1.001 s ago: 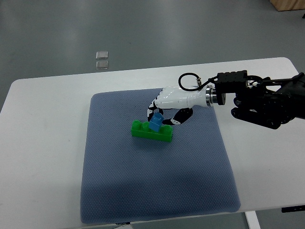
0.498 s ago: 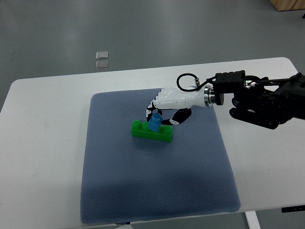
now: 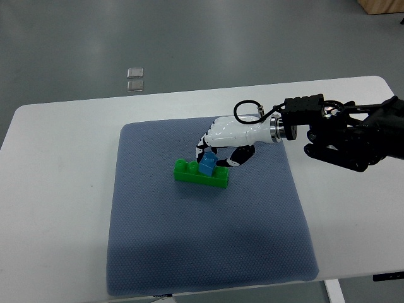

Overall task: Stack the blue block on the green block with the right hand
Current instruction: 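Lower the blue block onto the green block's studs and press down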

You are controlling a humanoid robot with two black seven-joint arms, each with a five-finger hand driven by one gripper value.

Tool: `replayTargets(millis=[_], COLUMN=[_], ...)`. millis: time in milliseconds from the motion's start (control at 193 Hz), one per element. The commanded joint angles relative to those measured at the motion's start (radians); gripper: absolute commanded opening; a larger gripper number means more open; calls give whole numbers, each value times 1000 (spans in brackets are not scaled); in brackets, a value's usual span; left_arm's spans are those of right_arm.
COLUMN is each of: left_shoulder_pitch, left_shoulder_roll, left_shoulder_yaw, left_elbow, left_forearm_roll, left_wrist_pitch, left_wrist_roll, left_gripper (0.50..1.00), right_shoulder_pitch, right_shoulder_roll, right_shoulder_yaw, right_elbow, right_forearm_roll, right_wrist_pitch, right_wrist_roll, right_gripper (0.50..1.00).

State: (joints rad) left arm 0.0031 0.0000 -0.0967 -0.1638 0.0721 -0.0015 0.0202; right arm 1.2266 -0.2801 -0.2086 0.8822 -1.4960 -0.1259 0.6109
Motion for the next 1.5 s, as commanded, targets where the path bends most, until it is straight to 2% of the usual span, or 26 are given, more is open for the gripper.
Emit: replayTargets(millis=[0,1493], left_shoulder_pitch=[0,0], left_shoulder_roll=[0,0], left_shoulder_yaw=[0,0], left_elbow=[0,0], left_forearm_roll=[0,0], left_wrist_pitch=[0,0], left_wrist_roll=[0,0], left_gripper=[1000,1000], right_shoulder_pitch=[-1,13], right_shoulder_roll=[4,21], right_shoulder_yaw=[-2,-18], right_elbow=[-5,-14], right_forearm_roll=[-1,-95], right_wrist_pitch=[0,0], right_wrist_roll=[0,0], right_gripper=[500,500])
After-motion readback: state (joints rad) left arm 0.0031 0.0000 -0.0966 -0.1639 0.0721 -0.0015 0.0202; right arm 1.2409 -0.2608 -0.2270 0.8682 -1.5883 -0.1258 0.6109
